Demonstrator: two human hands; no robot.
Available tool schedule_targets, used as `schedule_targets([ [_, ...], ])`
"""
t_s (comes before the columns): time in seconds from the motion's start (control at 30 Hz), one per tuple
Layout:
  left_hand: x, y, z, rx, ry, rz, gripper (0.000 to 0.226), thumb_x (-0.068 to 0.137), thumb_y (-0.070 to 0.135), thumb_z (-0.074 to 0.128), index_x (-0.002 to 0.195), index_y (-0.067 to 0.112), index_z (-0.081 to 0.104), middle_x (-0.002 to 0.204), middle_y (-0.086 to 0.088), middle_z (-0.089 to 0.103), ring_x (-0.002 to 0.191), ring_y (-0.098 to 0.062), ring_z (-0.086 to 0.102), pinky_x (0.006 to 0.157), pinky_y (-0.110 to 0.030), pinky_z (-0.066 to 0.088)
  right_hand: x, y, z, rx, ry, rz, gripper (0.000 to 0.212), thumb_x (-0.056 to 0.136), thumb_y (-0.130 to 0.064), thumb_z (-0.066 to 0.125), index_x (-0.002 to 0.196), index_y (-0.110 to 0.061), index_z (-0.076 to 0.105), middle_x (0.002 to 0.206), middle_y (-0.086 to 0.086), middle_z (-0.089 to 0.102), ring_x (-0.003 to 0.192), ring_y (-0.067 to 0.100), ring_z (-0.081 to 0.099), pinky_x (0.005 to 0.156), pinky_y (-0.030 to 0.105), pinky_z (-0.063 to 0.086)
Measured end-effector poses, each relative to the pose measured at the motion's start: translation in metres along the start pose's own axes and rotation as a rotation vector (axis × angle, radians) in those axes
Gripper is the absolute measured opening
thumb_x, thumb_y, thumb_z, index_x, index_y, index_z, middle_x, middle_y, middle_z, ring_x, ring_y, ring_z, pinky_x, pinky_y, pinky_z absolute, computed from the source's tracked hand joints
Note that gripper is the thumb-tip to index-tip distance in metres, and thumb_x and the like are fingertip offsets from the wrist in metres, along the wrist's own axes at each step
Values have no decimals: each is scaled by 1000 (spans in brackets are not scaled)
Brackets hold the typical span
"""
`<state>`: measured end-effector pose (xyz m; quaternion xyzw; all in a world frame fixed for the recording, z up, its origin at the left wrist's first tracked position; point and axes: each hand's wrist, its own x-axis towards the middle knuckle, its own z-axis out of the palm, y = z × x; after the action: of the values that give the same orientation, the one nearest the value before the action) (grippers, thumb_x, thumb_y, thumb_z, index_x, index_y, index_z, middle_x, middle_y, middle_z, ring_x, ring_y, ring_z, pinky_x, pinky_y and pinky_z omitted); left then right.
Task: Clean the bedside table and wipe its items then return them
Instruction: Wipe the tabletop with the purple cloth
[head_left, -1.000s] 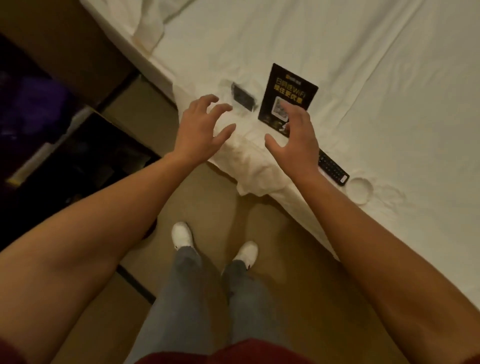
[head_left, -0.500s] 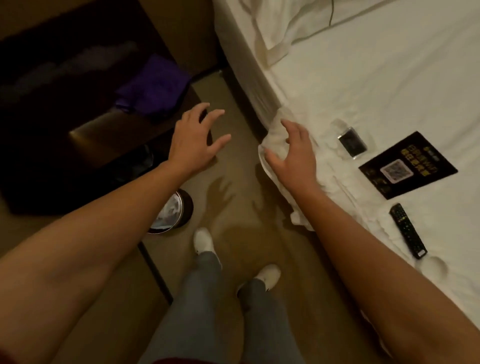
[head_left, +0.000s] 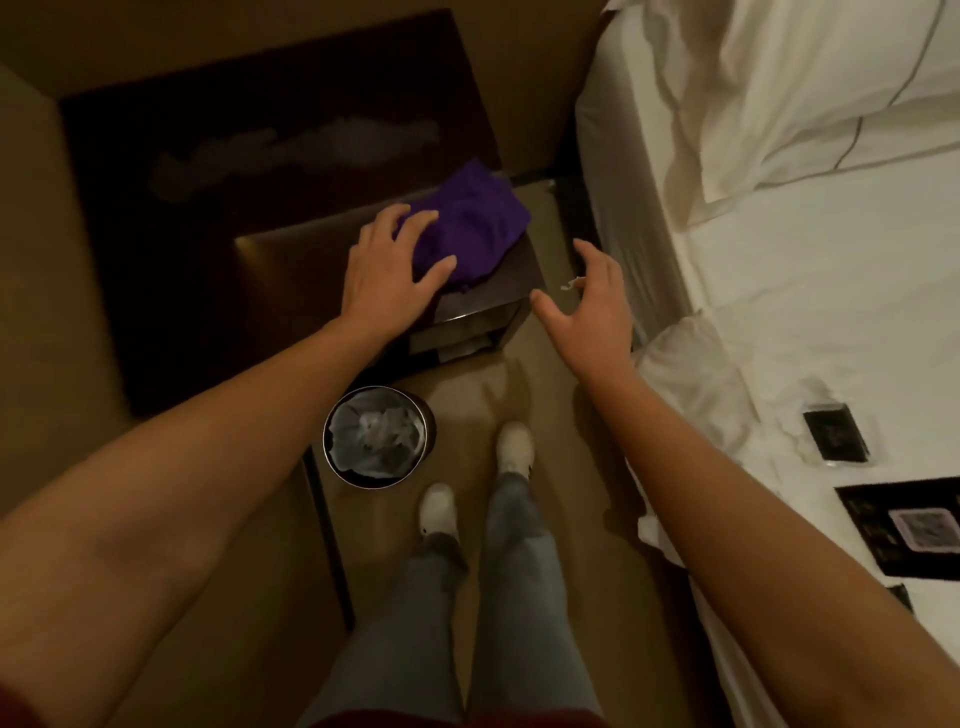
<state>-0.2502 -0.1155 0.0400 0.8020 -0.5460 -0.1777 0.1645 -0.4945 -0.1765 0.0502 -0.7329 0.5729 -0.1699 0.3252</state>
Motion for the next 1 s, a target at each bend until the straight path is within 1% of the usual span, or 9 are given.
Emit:
schedule_targets([
  [0.13,22,-15,3,-42,-1,-115,61,99,53,52,152,24,39,154,-9,39,137,-32,41,113,-47,39,38,-8,24,53,-80,43,79,89,-50,69,154,-21,36,148,5,50,118,16,58,90,28,45],
  [0.27,49,-24,13,-140,6,-292,59,101,50,51,152,21,40,153,-10,43,138,-30,42,112,-44,39,76,-6,47,238,-264,279,76,89,-58,68,150,-23,40,122,0,66,100,12,67,84,31,57],
  [0.4,84,-29,23,-199,99,-416,47,99,45,57,136,18,59,134,-8,60,123,-27,56,100,-35,43,111,-5,70,402,-375,504,69,92,-50,69,146,-15,45,132,6,63,104,19,67,95,44,58],
  [0.47,101,-31,28,-195,-25,-470,47,95,50,61,133,21,60,130,-6,61,119,-25,59,97,-36,45,126,-9,81,405,-382,543,68,92,-49,68,145,-12,46,137,10,60,116,27,65,100,50,56],
  [0.6,124,-30,32,-173,-224,-562,72,84,61,72,140,21,53,135,-8,61,123,-27,59,101,-39,49,149,-21,96,533,-327,692,53,88,-41,75,124,-8,54,130,15,64,108,29,69,81,43,64],
  [0.7,127,-30,28,-397,-351,-650,78,75,60,81,133,11,62,133,-8,65,119,-25,64,100,-37,52,161,-32,102,614,-296,750,37,82,-29,82,105,-5,66,111,15,73,100,33,73,85,49,63],
  [0.77,122,-30,25,-615,-383,-695,51,75,52,85,108,15,74,114,-7,75,100,-20,72,87,-35,58,167,-42,99,668,-333,782,22,77,-22,85,85,-9,70,96,13,77,95,34,75,84,49,63],
  [0.87,112,-27,16,-926,-256,-745,19,80,33,84,93,25,73,97,-1,78,94,-21,75,77,-33,59,174,-56,93,728,-436,813,31,72,-18,83,100,-9,74,99,12,78,97,32,74,90,50,61],
  [1.0,96,-21,-5,-1340,-16,-716,33,77,14,76,109,22,70,104,-3,77,99,-22,74,81,-34,60,174,-73,86,917,-511,792,44,84,-13,71,128,-6,66,124,18,72,117,37,68,105,57,52],
])
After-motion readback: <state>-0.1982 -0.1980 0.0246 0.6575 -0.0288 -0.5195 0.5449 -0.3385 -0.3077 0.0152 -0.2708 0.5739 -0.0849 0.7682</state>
